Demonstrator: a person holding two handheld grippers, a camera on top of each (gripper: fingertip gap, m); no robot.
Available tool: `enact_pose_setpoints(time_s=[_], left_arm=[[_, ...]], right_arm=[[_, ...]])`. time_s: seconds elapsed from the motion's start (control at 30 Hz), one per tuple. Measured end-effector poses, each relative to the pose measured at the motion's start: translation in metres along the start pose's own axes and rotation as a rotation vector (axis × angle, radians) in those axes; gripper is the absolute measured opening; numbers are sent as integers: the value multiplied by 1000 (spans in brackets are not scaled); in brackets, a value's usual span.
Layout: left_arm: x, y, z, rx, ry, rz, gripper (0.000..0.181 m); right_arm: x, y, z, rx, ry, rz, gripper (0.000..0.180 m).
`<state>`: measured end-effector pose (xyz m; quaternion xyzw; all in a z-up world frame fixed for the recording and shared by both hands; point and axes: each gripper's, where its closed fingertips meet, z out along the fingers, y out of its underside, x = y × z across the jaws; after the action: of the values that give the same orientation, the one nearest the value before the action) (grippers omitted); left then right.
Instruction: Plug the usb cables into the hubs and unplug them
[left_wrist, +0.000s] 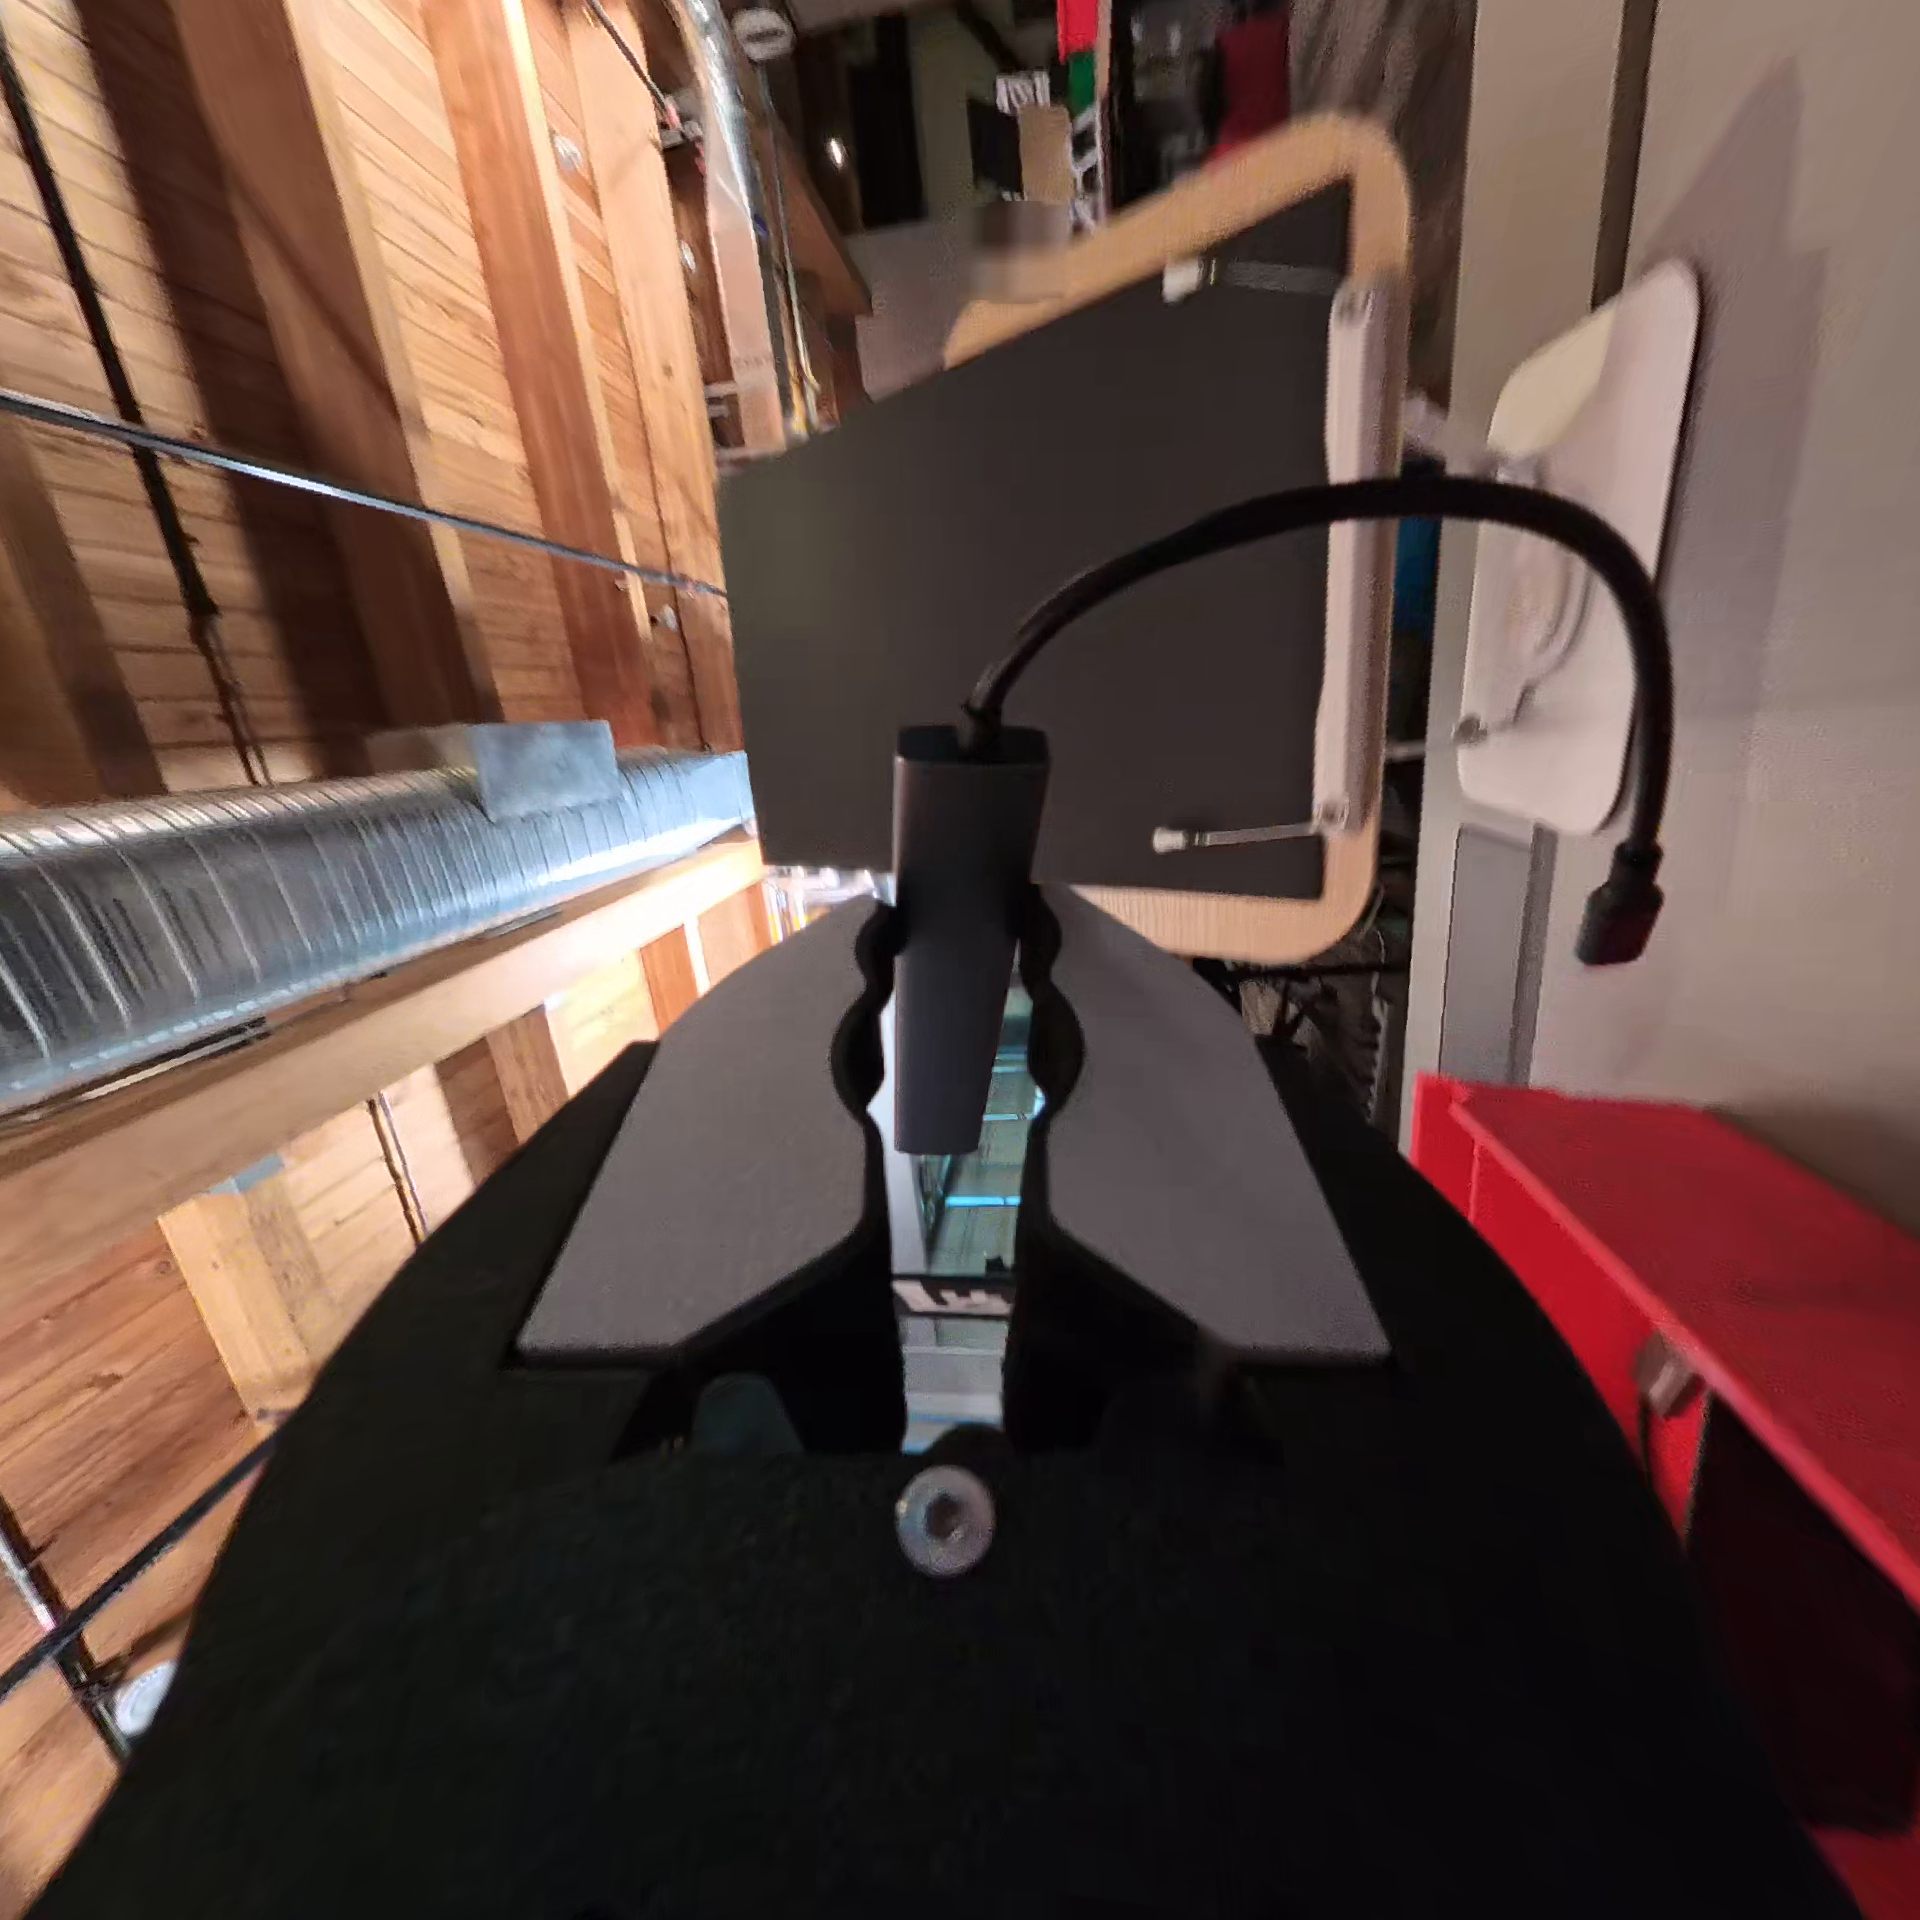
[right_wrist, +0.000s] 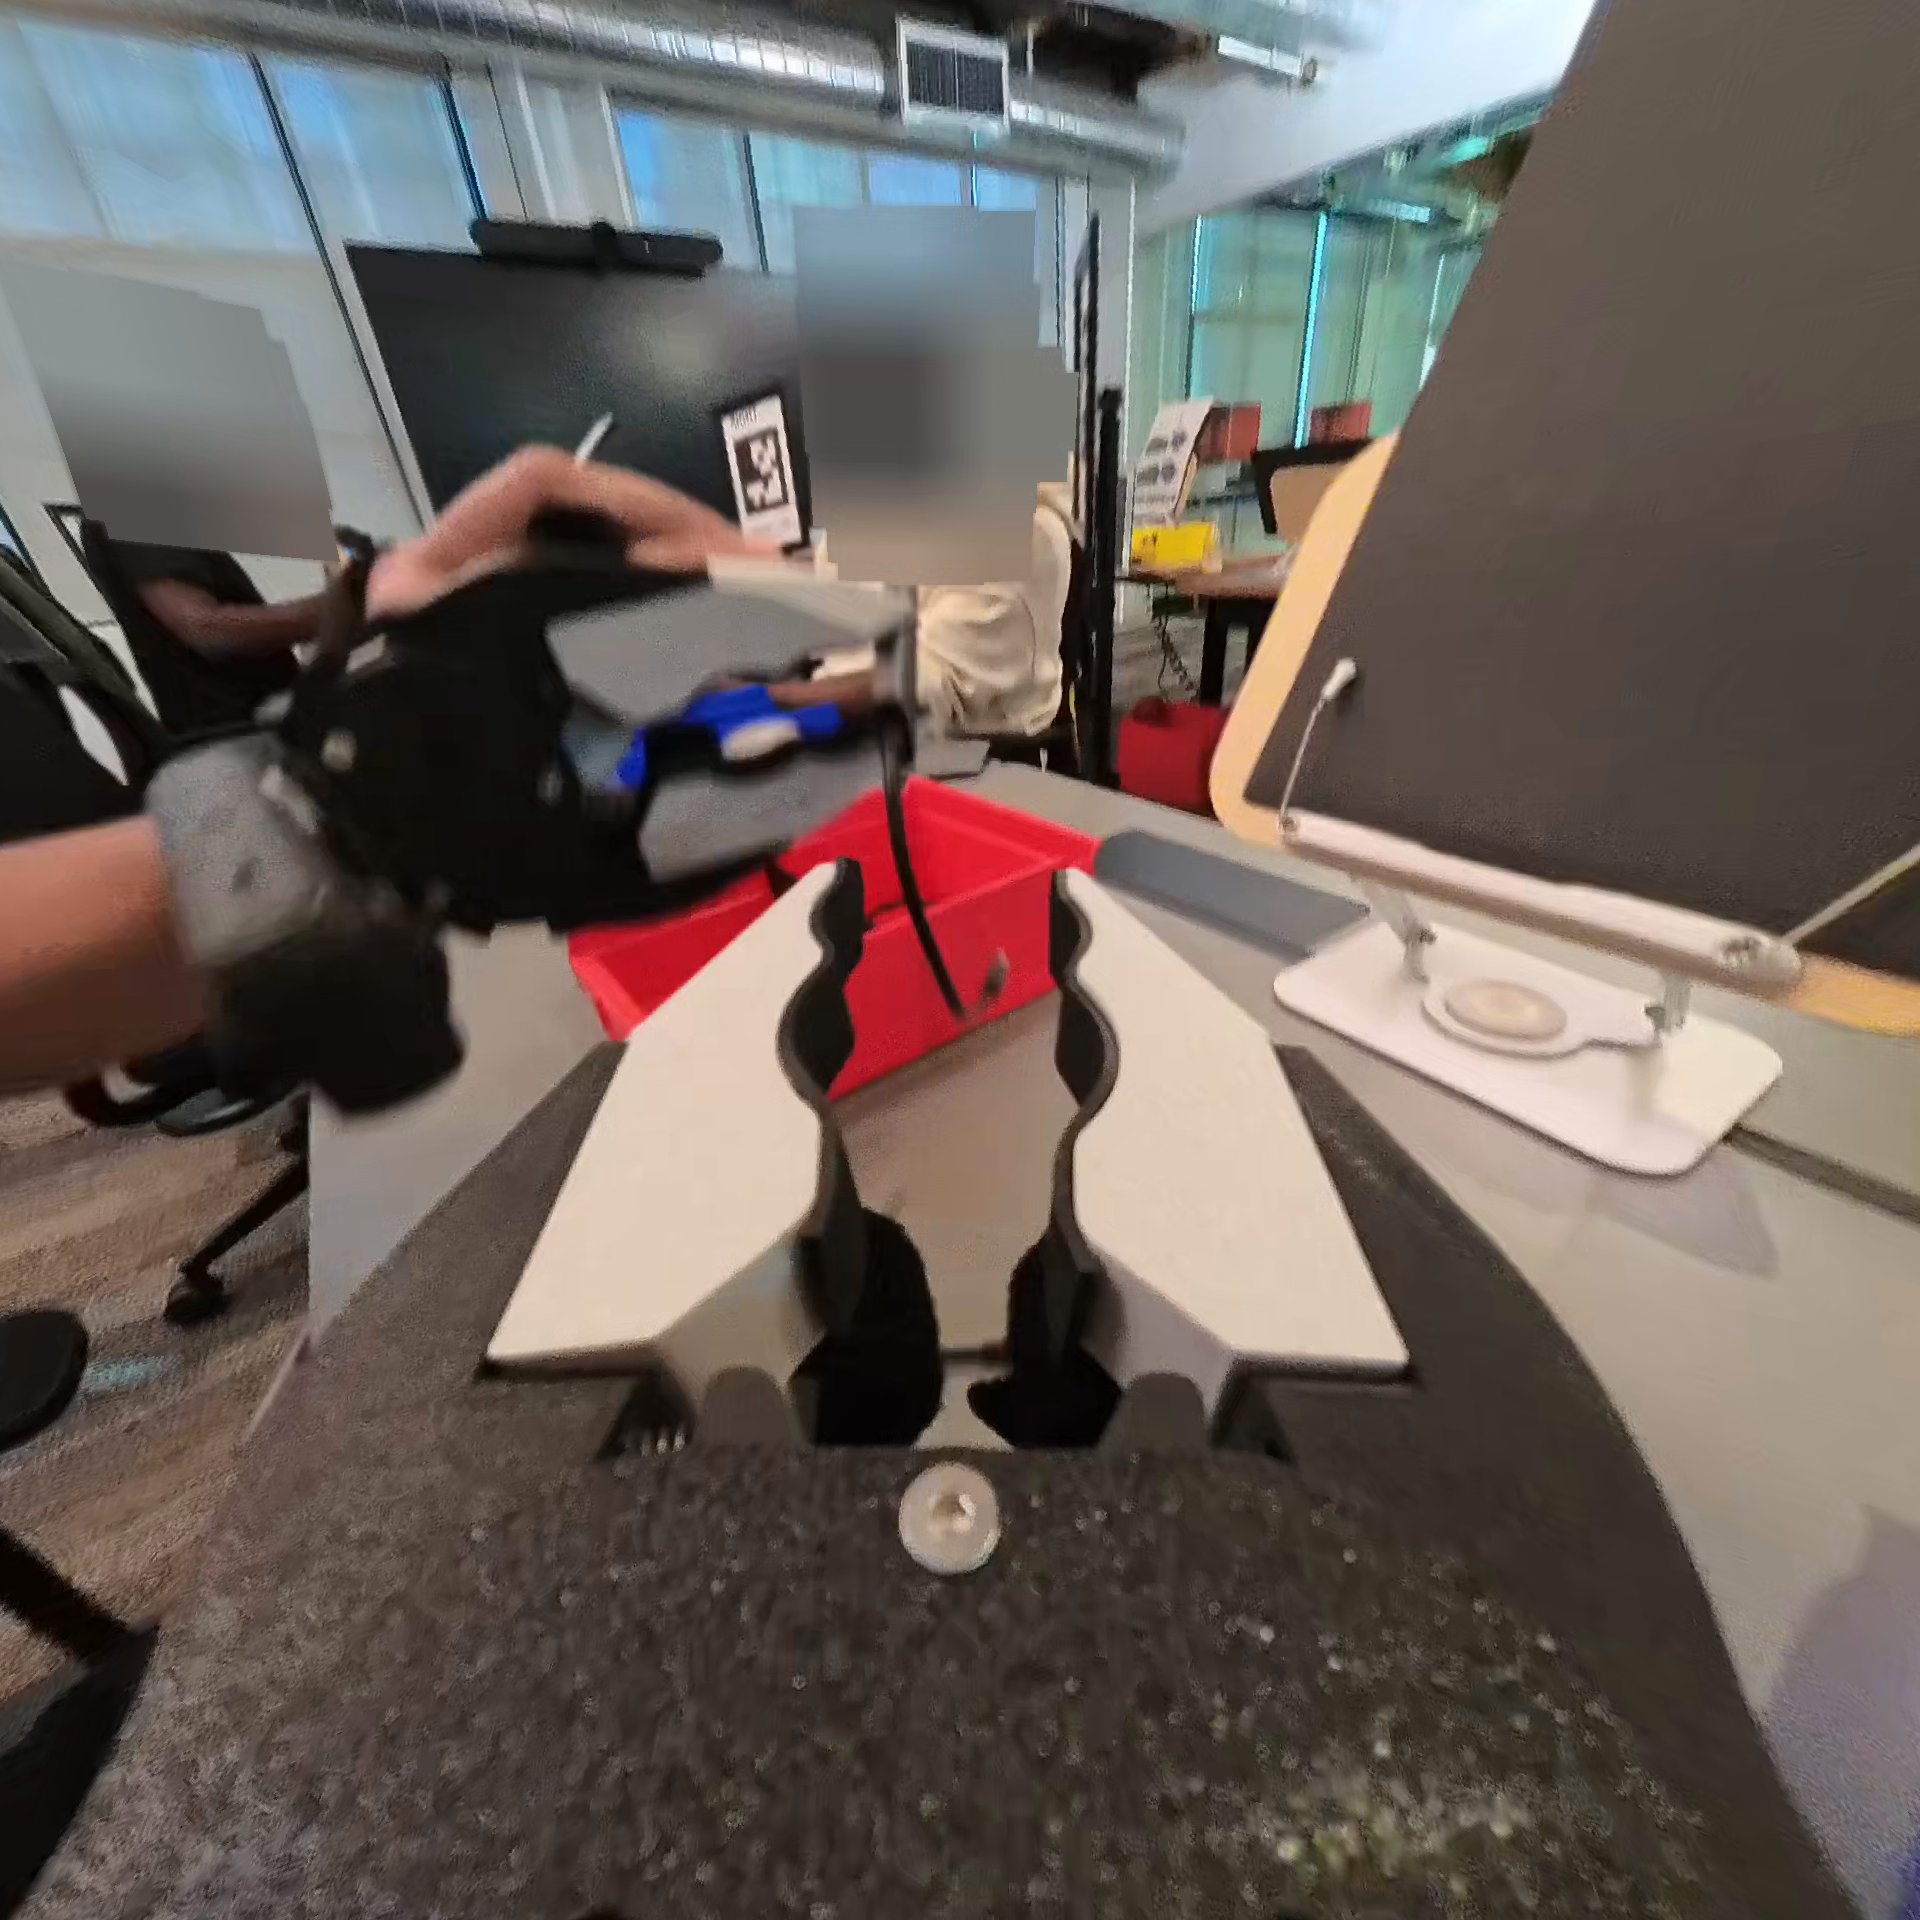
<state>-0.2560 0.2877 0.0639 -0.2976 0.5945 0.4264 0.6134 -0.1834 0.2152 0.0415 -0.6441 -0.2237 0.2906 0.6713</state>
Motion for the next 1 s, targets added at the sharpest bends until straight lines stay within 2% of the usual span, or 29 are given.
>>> enact_pose_setpoints(time_s=[0.1,0.17,0.23,0.37,0.43,0.57,0.67,0.73,0.8,1.0], left_arm=[[7,-40,-10,40,-3,-55,23],[14,-57,-17,53,12,-108,22],[21,-76,-26,91,25,-147,22],[33,-90,-44,122,87,-277,23],[38,-93,-60,146,176,-513,26],[49,-94,-103,223,501,-1168,23],[39,-86,-124,400,613,-1611,18],[32,-77,-132,552,629,-1768,21],[26,-80,-148,772,651,-1798,29],[15,-101,-170,912,634,-1734,26]], right_arm=[[-16,2,13,-8,-53,-57,29],[-15,12,15,-34,-17,-97,26],[-16,13,10,-5,-10,-101,11],[-24,27,-5,-48,-124,-86,8],[-32,33,-17,-48,-214,-114,8],[-18,48,-39,-83,-261,-139,8],[-26,40,-59,-35,-431,-62,8],[-30,31,-69,-4,-519,-12,8],[-37,17,-79,56,-610,43,8],[-70,13,-88,110,-834,152,8]])
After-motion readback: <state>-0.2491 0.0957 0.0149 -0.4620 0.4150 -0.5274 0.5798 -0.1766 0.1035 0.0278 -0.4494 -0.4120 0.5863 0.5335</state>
